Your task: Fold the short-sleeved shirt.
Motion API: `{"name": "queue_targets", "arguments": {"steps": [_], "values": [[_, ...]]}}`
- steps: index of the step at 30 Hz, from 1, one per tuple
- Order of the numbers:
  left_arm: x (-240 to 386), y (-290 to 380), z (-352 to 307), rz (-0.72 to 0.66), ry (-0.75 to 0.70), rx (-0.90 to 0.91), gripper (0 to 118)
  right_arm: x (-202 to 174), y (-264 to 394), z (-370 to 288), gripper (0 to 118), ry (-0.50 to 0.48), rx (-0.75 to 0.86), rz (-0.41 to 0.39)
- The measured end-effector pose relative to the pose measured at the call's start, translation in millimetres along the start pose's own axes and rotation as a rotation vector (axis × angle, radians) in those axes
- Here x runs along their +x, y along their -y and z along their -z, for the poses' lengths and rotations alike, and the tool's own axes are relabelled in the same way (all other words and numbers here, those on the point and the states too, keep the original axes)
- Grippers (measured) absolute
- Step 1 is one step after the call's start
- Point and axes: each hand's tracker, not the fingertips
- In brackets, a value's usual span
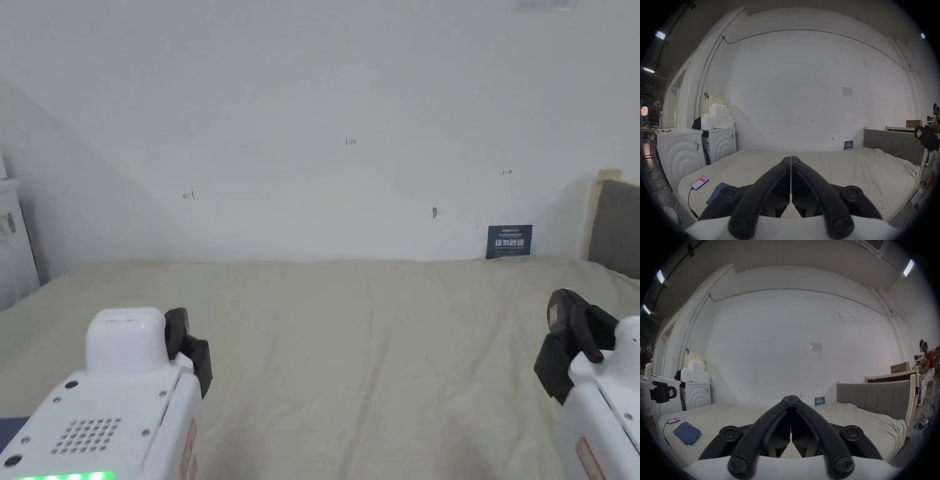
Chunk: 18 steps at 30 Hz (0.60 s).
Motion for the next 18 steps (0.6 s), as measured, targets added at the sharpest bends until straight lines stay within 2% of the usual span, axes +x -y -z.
{"name": "queue_targets", "arguments": {"steps": [5,9,15,17,18], "values": [[7.8,17.5,-0.5,-0.003,-0.008,-0.061,0,7.7,17.3,-6.3,2,0.015,-0.046,0.039],[7.1,14.4,-0.1,0.026,0.002,-0.056,0,2.8,20.0,-14.2,2,0.0,-0.043,-0.037],[4.3,19.4,-9.8,-0.014,0.011,-0.053,0,-4.9,16.3,-20.0,2,-0.029,-0.029,-0.047],[-1.2,20.1,-13.3,-0.026,0.017,-0.054,6,-5.4,13.6,-23.0,3,-0.038,-0.023,-0.046],[-4.7,19.6,-14.0,-0.054,0.051,-0.052,16,-5.1,13.3,-23.3,11,-0.055,-0.023,-0.038]]}}
